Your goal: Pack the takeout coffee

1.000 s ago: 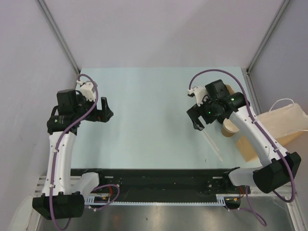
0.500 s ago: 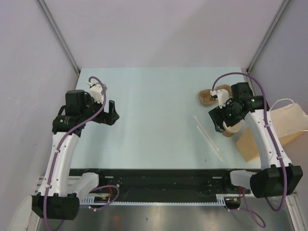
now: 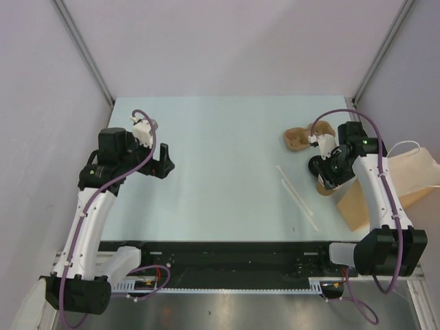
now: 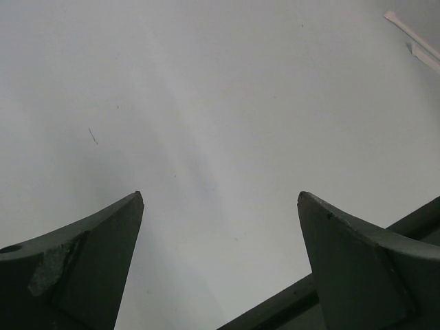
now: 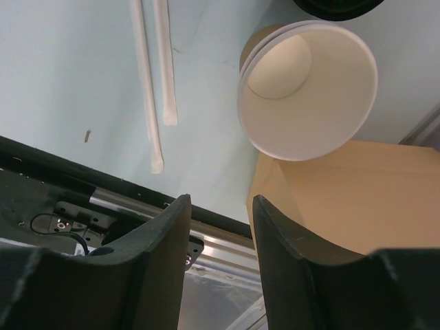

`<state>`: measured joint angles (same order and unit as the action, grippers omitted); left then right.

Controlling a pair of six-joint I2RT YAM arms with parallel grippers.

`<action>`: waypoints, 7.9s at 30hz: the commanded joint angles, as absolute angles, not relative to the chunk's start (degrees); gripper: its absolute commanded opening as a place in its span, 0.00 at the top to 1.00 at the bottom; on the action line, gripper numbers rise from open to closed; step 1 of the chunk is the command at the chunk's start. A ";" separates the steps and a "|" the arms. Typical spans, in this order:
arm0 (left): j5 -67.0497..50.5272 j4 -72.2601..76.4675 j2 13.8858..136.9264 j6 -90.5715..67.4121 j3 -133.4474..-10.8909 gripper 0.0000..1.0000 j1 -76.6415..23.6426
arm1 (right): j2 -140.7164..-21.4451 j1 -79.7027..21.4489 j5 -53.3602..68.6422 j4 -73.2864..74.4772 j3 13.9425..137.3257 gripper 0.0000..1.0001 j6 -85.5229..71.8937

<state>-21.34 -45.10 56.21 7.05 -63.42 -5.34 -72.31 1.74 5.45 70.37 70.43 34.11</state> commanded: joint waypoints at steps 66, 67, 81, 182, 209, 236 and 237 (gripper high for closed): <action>-24.96 -40.43 58.27 7.47 -61.52 0.00 -6.33 | -82.35 3.52 6.24 61.08 66.80 0.84 36.74; -24.96 -40.34 58.18 7.47 -61.61 0.01 -6.33 | -82.35 3.60 6.24 61.08 66.80 0.85 36.74; -25.05 -40.17 58.10 7.47 -61.35 0.00 -6.33 | -80.60 3.69 5.45 61.17 66.80 0.87 37.09; -26.37 16.53 85.24 7.47 -53.34 0.00 -55.72 | -69.43 -24.35 35.94 64.51 76.99 1.00 21.80; -24.17 10.37 85.26 7.21 -50.10 0.39 -55.63 | -69.44 -20.31 38.67 66.53 82.88 1.00 22.50; -23.03 3.52 82.97 10.19 -47.81 0.35 -53.35 | -70.22 -16.79 37.27 69.17 90.35 1.00 24.79; -23.20 3.34 83.06 10.28 -47.73 0.34 -53.35 | -70.31 -16.70 37.35 69.17 90.53 1.00 24.61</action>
